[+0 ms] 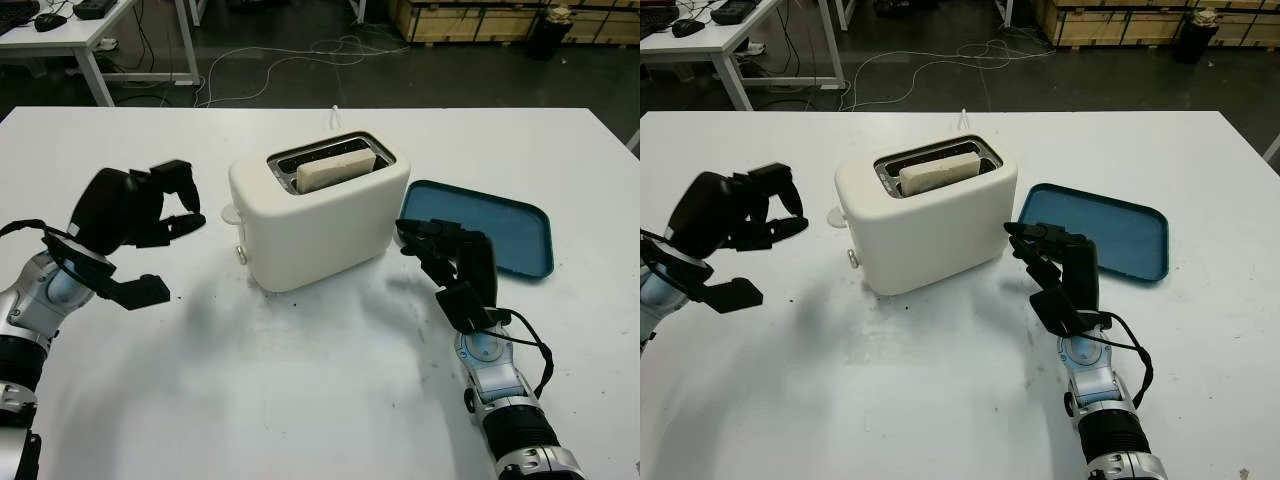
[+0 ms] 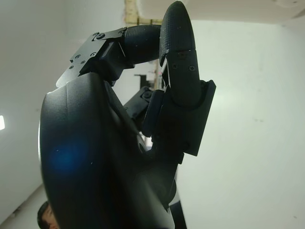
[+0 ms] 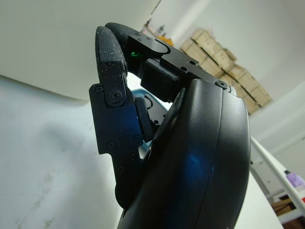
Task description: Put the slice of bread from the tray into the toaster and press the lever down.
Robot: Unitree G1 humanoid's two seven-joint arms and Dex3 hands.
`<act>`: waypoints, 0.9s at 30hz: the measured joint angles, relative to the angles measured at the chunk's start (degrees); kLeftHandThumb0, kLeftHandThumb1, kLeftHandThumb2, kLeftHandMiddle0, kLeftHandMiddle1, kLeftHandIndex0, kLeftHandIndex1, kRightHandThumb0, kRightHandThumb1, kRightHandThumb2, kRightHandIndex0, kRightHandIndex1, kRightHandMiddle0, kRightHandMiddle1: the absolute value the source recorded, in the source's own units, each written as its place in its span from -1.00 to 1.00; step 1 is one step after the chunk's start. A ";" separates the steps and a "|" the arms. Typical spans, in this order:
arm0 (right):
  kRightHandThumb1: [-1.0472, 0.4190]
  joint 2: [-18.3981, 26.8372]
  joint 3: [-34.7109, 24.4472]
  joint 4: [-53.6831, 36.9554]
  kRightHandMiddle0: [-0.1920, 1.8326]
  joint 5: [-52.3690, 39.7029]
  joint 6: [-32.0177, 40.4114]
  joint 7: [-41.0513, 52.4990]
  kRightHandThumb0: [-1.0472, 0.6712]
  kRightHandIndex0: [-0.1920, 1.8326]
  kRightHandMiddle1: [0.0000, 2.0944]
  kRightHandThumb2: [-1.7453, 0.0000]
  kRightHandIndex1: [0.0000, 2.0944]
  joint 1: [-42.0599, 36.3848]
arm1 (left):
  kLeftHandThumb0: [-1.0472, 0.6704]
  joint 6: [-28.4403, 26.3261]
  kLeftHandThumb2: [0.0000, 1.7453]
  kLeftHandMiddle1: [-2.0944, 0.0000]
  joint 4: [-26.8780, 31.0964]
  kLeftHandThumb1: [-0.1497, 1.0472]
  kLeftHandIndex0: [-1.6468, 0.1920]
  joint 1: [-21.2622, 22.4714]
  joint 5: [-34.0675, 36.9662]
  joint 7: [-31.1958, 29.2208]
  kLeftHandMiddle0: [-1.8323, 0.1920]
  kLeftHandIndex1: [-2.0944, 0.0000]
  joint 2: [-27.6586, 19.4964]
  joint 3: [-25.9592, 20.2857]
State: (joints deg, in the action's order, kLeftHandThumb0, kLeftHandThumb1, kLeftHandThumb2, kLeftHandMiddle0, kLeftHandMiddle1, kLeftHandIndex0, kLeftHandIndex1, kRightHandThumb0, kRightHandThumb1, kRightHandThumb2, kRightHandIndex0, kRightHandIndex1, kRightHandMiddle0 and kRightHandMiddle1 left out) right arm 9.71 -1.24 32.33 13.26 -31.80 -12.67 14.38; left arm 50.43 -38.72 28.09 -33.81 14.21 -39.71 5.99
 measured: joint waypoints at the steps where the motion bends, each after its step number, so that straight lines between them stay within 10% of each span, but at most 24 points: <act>1: -0.83 0.00 0.00 0.00 0.40 -0.17 0.00 0.04 -0.43 0.19 -0.99 0.91 -0.16 0.00 | -0.55 0.25 -0.38 -0.67 -1.03 0.79 0.41 0.35 -0.45 0.65 -0.29 -0.67 0.42 0.40; 27: -0.83 0.00 0.54 0.72 0.41 -0.88 -0.17 0.49 -0.44 0.19 -1.00 0.92 -0.15 0.00 | -0.48 5.21 -0.57 -0.67 -6.44 0.79 0.78 2.98 -2.79 10.33 -0.12 -0.53 1.45 2.54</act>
State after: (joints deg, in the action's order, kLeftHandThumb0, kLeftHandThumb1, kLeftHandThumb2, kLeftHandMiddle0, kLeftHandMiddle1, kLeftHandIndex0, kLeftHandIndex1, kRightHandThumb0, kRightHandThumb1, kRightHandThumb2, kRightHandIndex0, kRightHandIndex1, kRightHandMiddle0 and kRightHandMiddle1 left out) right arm 9.71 -0.70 33.04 12.38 -31.98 -12.18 14.38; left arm 55.64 -45.16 31.08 -36.60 24.54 -38.26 8.53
